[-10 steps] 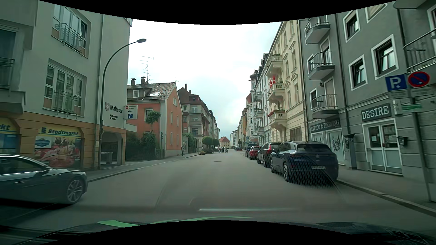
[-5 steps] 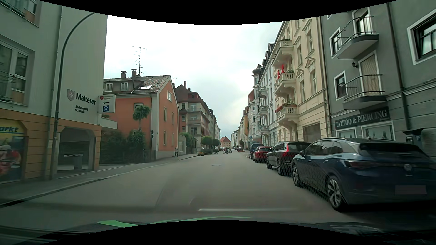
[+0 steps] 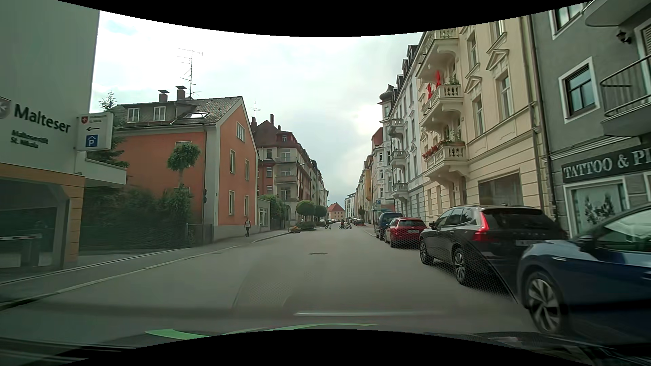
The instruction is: Follow the waypoints while adhering to traffic rules and regulations
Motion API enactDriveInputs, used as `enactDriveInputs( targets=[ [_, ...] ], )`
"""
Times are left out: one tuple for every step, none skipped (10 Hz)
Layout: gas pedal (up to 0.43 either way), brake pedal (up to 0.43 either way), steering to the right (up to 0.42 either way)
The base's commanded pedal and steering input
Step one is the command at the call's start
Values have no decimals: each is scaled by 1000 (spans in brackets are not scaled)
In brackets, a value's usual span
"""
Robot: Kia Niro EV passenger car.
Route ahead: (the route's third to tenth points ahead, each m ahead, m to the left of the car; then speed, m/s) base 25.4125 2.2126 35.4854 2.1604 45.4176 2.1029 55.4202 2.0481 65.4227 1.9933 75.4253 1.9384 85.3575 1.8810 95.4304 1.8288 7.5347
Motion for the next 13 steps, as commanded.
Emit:
enactDriveInputs(
  targets=[
    [0, 0, 6],
    [0, 0, 6],
    [0, 0, 6],
    [0, 0, 6],
    [0, 0, 6],
    [0, 0, 6],
    [0, 0, 6],
    [0, 0, 6],
    [0, 6, 7],
    [0, 24, 7],
    [0, 73, 7],
    [0, 79, 7],
    [0, 79, 6]
  ],
)
